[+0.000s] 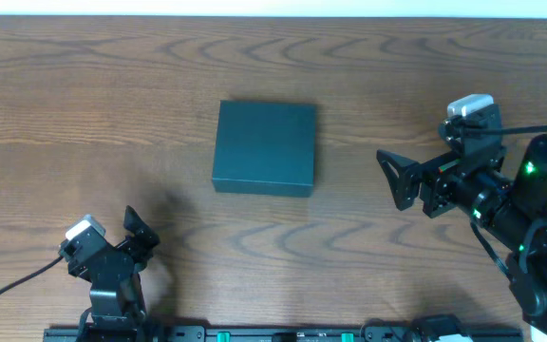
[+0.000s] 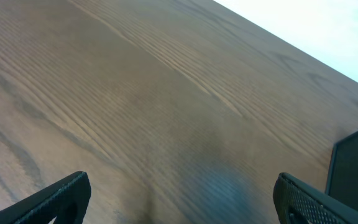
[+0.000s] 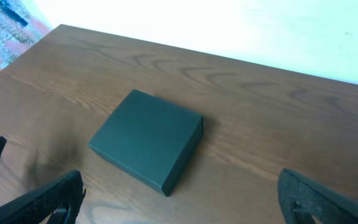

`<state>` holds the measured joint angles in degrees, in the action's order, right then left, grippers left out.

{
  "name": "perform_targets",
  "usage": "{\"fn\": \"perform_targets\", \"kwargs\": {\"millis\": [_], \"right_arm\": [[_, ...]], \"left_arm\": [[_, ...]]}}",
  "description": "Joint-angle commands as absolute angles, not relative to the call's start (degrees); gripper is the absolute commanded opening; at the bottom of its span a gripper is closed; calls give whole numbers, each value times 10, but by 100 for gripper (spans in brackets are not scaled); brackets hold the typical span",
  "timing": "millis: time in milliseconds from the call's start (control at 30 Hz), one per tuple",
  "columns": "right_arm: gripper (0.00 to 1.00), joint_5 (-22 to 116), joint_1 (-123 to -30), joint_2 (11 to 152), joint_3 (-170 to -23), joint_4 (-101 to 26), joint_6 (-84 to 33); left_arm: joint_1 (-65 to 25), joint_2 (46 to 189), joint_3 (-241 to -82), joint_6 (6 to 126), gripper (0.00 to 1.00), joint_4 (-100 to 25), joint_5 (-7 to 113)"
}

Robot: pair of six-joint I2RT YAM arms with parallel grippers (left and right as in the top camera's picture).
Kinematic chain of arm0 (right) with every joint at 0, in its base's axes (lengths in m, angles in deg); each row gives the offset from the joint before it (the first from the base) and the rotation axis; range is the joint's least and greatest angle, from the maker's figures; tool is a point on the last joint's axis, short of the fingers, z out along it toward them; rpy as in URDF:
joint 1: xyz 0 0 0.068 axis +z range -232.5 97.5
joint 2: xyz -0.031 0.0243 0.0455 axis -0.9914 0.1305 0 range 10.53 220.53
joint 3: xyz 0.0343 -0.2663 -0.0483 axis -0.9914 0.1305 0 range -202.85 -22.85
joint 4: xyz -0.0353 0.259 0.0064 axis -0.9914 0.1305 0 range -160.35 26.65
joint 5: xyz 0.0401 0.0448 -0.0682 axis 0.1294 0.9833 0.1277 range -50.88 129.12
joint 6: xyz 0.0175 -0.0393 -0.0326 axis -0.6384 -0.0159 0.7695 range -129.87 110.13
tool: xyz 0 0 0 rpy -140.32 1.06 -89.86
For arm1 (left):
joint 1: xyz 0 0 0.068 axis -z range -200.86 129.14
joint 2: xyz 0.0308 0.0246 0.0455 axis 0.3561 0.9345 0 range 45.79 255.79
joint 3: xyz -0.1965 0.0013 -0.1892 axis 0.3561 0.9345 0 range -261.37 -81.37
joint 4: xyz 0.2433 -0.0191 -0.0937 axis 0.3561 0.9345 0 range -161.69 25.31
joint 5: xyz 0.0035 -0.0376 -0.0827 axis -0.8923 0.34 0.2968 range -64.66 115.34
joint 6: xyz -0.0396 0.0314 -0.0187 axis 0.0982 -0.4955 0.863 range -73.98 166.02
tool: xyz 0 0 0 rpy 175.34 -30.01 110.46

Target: Pack container

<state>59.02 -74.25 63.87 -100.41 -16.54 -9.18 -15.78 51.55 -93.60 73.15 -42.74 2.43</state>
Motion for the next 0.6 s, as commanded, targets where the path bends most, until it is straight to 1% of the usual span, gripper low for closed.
{"fn": "perform_targets", "kwargs": {"millis": [0,233,400,567], "right_arm": [[99,590,-742,637,-1009,-165,-85],[99,590,-742,637,-1009,-165,-85],[99,590,-742,637,-1009,-165,-85],[99,590,-742,637,-1009,-165,-85]], "left_arm": [[-165,495,-917,735,95,-431,15],[-165,459,-900,735,95,-415,30],[-163,460,-900,734,95,-403,36],[-164,461,-900,703,95,-400,44]]}}
